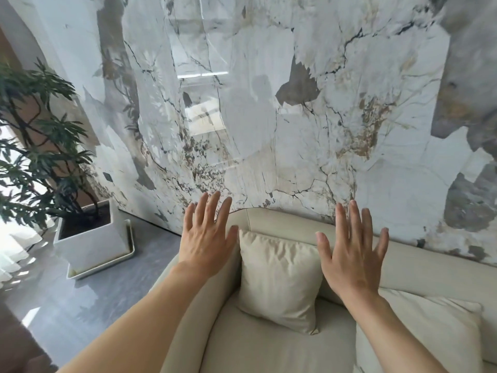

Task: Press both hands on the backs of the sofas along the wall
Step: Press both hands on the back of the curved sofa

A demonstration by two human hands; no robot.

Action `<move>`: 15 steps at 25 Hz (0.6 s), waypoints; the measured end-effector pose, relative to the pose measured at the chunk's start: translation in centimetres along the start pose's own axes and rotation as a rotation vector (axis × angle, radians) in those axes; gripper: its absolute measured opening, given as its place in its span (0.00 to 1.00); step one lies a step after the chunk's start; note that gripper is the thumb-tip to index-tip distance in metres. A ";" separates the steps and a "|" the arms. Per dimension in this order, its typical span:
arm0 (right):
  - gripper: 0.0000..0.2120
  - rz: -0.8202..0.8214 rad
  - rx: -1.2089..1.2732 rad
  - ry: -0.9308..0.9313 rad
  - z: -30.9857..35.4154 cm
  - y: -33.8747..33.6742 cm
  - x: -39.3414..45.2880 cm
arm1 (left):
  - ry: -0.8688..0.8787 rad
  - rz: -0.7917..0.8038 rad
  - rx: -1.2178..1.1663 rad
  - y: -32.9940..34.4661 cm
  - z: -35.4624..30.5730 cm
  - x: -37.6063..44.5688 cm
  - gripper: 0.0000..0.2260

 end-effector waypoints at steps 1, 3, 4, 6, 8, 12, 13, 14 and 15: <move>0.32 0.007 -0.010 0.005 0.4 0.9 0.6 | 0.010 0.009 -0.005 0.9 0.8 0.9 0.26; 0.32 0.022 -0.038 0.015 1.5 2.9 1.5 | 0.034 0.027 -0.018 3.1 2.7 2.6 0.26; 0.32 0.028 -0.055 0.028 2.2 4.1 1.9 | 0.049 0.043 -0.026 4.4 3.8 3.7 0.26; 0.32 0.042 -0.090 0.064 3.8 6.5 3.0 | 0.083 0.080 -0.053 7.5 6.1 6.1 0.26; 0.32 0.067 -0.127 0.097 5.6 9.0 3.9 | 0.117 0.114 -0.091 10.8 8.3 8.3 0.26; 0.32 0.145 -0.195 0.182 9.9 17.1 6.5 | 0.196 0.213 -0.161 19.5 13.2 13.8 0.28; 0.32 0.170 -0.207 0.195 10.5 19.5 7.1 | 0.205 0.242 -0.176 21.9 14.0 14.9 0.30; 0.32 0.201 -0.223 0.202 10.9 21.9 7.5 | 0.212 0.273 -0.189 24.3 14.7 15.8 0.31; 0.32 0.235 -0.241 0.205 11.0 24.1 7.7 | 0.217 0.300 -0.200 26.4 15.1 16.4 0.32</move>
Point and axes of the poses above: each hand's wrist, its own x-axis towards the middle knuckle, its own y-axis out of the palm, z = x × y, the point moved 3 cm from there along x, towards the middle knuckle, and after that the axes turned 2 degrees about x, right-handed, at the moved point
